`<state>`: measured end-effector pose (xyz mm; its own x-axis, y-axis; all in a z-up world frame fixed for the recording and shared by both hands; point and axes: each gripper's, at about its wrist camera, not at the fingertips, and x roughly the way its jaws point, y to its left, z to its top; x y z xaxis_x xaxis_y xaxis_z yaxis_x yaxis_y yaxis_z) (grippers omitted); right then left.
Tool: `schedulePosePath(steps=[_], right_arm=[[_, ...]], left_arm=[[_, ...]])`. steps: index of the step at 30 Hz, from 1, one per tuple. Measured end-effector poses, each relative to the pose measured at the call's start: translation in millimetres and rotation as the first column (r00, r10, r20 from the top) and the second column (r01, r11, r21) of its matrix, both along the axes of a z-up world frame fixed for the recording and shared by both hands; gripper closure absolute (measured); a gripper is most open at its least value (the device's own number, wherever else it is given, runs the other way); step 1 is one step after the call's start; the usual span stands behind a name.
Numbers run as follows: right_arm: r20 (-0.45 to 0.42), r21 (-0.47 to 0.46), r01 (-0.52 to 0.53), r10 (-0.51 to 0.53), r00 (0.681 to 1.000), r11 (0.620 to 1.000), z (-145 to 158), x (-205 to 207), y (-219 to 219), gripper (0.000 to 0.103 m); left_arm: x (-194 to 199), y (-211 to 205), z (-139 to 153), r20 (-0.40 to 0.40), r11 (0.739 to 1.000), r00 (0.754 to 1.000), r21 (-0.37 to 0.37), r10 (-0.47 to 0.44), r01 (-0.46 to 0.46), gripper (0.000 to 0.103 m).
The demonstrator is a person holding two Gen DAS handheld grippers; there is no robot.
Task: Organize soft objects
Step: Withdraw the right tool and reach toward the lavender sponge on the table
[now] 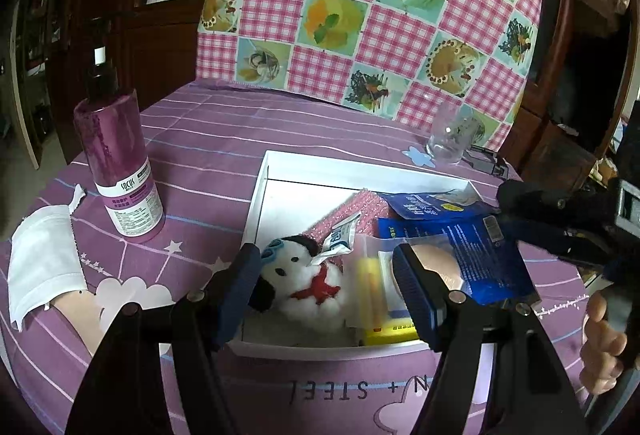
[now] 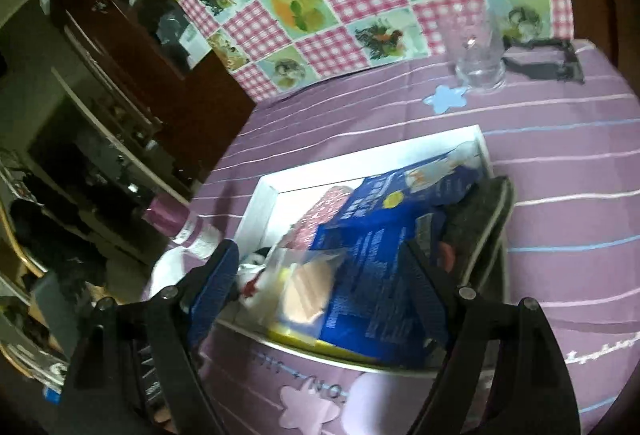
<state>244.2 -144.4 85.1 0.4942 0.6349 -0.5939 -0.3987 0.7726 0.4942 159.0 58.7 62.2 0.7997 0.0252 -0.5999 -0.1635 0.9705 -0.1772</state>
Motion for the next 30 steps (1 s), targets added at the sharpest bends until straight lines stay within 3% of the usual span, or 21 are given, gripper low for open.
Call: schedulePosePath(steps=[8,13,17,22,27,30], right_arm=[[0.012,-0.111,0.043,-0.042,0.999,0.993,14,-6,-2,0.021],[0.056,-0.146,0.138,-0.132,0.99,0.98,26,-16,-2,0.021],[0.045,-0.209,0.214,-0.209,0.977,0.954,40,-26,-11,0.021],[-0.017,-0.248,0.201,-0.212,0.977,0.948,48,-34,-24,0.021],[-0.211,-0.26,0.059,-0.116,0.971,0.964,29,-37,-29,0.021],[-0.244,-0.287,0.021,-0.094,0.965,0.958,15,-39,-28,0.022]], left_arm=[[-5,-14,2,0.007,0.996,1.0,0.083,-0.017,0.016,0.034],[-16,-26,13,0.029,0.991,0.998,0.127,-0.048,0.044,0.034],[-25,-29,19,0.032,0.992,0.997,0.108,-0.066,0.063,0.034],[-28,-29,21,-0.018,0.994,0.995,0.05,-0.1,0.101,0.034],[-33,-33,15,-0.062,0.988,0.987,-0.042,-0.151,0.149,0.034],[-37,-39,7,-0.098,0.977,0.974,-0.082,-0.202,0.194,0.034]])
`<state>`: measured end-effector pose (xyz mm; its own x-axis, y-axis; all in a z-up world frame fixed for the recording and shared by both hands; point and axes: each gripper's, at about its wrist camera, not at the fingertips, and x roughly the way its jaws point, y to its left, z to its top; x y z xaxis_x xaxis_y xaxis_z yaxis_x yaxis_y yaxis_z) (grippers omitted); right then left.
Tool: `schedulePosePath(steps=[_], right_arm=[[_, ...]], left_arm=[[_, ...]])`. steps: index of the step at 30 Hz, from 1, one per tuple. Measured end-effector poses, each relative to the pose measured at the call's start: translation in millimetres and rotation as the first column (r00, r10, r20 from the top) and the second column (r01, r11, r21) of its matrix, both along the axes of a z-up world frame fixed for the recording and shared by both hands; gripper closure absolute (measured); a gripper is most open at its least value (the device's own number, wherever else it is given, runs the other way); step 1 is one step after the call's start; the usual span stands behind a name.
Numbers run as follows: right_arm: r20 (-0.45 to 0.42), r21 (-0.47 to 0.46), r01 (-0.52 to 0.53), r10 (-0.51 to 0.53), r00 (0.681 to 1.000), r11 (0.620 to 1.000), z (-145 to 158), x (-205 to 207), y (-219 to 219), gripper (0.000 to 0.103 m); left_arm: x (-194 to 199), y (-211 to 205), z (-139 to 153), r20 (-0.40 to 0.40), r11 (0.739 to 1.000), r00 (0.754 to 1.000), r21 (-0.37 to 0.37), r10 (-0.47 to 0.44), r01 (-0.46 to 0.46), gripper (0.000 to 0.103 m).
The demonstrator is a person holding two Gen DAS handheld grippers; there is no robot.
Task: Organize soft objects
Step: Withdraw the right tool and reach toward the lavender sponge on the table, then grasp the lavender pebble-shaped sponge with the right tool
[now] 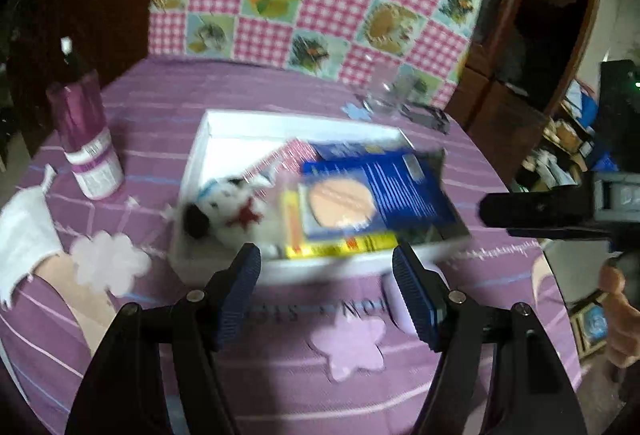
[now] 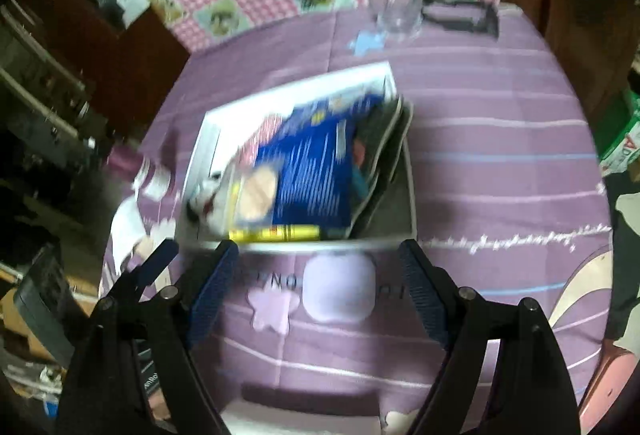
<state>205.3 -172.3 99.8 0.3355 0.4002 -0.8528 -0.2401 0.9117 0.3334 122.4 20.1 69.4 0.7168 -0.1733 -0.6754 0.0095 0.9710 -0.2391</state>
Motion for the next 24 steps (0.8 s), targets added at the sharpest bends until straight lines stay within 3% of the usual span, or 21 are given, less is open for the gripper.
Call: schedulePosePath(steps=[3,7,11,16,20,24], right_arm=[[-0.022,-0.109,-0.012,0.01,1.0,0.994,-12,3,5,0.026],[-0.087,-0.109,-0.04,0.031,0.996,0.993,-30,9,6,0.026],[-0.142,-0.139,-0.078,0.058,0.988,0.987,-43,7,14,0.031],[-0.147,-0.174,-0.106,0.08,0.986,0.979,-48,3,23,0.041],[-0.168,-0.136,-0.107,0.083,0.982,0.985,-49,2,23,0.055],[-0.176,-0.161,-0.093,0.064,0.982,0.983,-53,3,25,0.063]], left_arm=[[1,-4,-11,-0.055,0.998,0.998,-0.047,-0.041,0.038,0.034],[4,-7,-19,-0.099,0.994,0.993,-0.092,-0.061,0.051,0.034],[3,-10,-24,-0.114,0.999,0.993,-0.039,-0.039,0.035,0.034],[1,-21,-30,-0.108,0.986,0.994,0.164,0.03,-0.012,0.034],[0,-23,-31,-0.108,0.982,0.994,0.186,0.016,0.005,0.034],[-1,-22,-29,-0.104,0.982,0.994,0.188,0.013,0.006,0.034]])
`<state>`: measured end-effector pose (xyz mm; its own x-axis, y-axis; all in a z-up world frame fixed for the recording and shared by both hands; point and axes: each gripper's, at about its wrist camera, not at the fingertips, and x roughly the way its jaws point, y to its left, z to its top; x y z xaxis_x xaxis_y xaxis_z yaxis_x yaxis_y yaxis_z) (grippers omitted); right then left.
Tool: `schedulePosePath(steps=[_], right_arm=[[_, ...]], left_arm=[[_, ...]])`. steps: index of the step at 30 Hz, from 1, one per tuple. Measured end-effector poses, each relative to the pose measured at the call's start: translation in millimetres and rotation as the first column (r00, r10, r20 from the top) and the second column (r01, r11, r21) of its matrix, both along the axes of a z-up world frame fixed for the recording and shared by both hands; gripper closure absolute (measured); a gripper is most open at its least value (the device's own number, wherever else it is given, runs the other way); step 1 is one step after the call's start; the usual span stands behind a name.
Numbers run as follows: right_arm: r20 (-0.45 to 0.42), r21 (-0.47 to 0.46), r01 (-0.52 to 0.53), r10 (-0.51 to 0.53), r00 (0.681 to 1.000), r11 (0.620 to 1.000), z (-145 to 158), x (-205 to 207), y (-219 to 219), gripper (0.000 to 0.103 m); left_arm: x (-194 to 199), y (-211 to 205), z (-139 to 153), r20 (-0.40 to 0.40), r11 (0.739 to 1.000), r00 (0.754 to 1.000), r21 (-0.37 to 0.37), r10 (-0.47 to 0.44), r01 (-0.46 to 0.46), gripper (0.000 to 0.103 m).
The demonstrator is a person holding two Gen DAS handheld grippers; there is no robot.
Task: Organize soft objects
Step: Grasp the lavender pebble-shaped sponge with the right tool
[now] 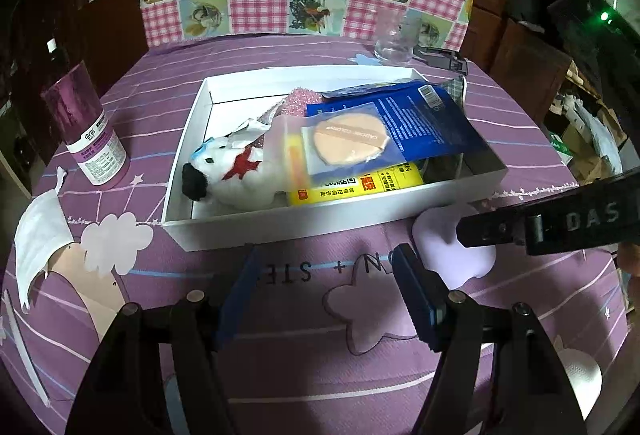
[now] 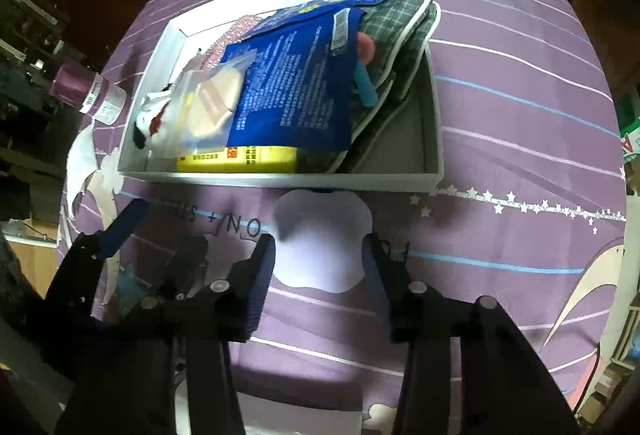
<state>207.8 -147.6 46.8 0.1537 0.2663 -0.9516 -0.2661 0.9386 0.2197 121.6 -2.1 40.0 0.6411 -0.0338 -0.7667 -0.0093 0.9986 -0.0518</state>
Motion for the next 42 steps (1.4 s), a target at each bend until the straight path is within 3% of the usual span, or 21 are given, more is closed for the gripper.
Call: schedulePosePath(steps=[12,21,28,34,39,42], right_arm=[[0.005,-0.027,-0.027,0.028,1.0,0.999,-13,2,9,0.065],[0.023,-0.024,-0.037,0.037,0.999,0.999,-12,0,8,0.065],[0.027,-0.028,-0.023,0.024,0.999,0.999,-11,-1,10,0.064],[0.009,-0.025,-0.02,0.02,1.0,0.999,-13,1,8,0.064],[-0.04,0.027,0.009,-0.008,0.999,1.0,-16,8,-1,0.064],[-0.029,0.012,-0.018,0.018,0.999,1.0,-15,6,2,0.064]], left_arm=[[10,15,-11,-0.036,0.998,0.998,-0.045,0.047,-0.048,0.034],[9,10,-11,-0.024,0.999,0.999,-0.043,0.028,-0.029,0.034],[6,11,-4,0.031,0.999,0.998,-0.025,0.049,-0.048,0.034],[4,18,2,0.068,0.996,0.995,-0.06,0.066,-0.062,0.034],[-8,20,17,0.173,0.991,0.98,-0.109,0.094,-0.076,0.034],[-16,20,22,0.217,0.989,0.969,-0.119,0.116,-0.092,0.034]])
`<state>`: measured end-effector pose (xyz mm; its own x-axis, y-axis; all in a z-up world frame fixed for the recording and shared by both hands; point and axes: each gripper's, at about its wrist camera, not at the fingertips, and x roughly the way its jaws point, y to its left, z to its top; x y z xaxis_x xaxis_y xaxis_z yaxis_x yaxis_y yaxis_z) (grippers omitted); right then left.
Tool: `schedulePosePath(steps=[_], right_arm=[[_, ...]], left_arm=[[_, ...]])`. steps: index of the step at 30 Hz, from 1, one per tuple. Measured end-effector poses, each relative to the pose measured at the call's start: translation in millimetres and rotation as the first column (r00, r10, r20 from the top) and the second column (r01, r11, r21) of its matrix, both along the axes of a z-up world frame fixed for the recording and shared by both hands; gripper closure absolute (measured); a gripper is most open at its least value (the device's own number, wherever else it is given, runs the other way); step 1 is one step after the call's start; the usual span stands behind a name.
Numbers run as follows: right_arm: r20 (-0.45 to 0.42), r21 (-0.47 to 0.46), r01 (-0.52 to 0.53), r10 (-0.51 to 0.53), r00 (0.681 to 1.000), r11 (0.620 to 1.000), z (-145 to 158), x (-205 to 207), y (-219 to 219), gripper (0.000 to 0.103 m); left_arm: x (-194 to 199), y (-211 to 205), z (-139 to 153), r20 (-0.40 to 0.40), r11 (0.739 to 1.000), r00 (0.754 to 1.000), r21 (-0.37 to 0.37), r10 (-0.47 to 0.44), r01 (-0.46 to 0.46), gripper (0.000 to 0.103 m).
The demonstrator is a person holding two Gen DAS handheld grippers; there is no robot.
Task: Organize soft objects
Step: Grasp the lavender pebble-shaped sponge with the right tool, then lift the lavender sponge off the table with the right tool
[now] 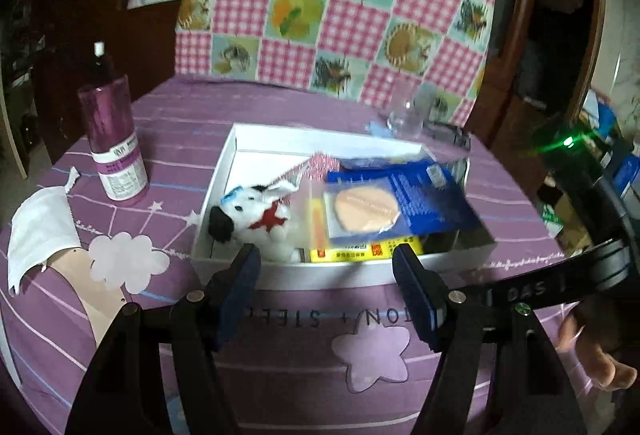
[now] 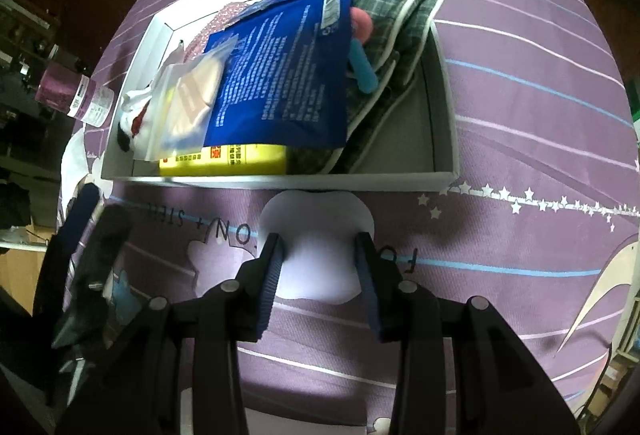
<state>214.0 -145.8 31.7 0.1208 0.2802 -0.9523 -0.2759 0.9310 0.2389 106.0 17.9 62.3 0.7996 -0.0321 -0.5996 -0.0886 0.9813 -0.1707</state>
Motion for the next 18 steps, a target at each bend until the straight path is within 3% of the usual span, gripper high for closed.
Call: schedulePosePath(steps=[9,12,18], right_arm=[[0.041,0.019,0.05,-0.051,0.998,0.999,0,-4,2,0.061],[0.069,-0.009,0.026,-0.026,0.997,1.0,2,-8,8,0.061],[0.028,0.006,0.034,-0.034,0.999,0.999,0,-3,4,0.061]], left_arm=[[1,3,-3,-0.056,0.999,0.998,-0.023,0.038,-0.039,0.034],[3,1,-5,-0.069,0.999,0.997,0.009,0.035,-0.034,0.034],[12,-3,-13,-0.148,1.0,0.989,0.021,-0.002,0.005,0.034]])
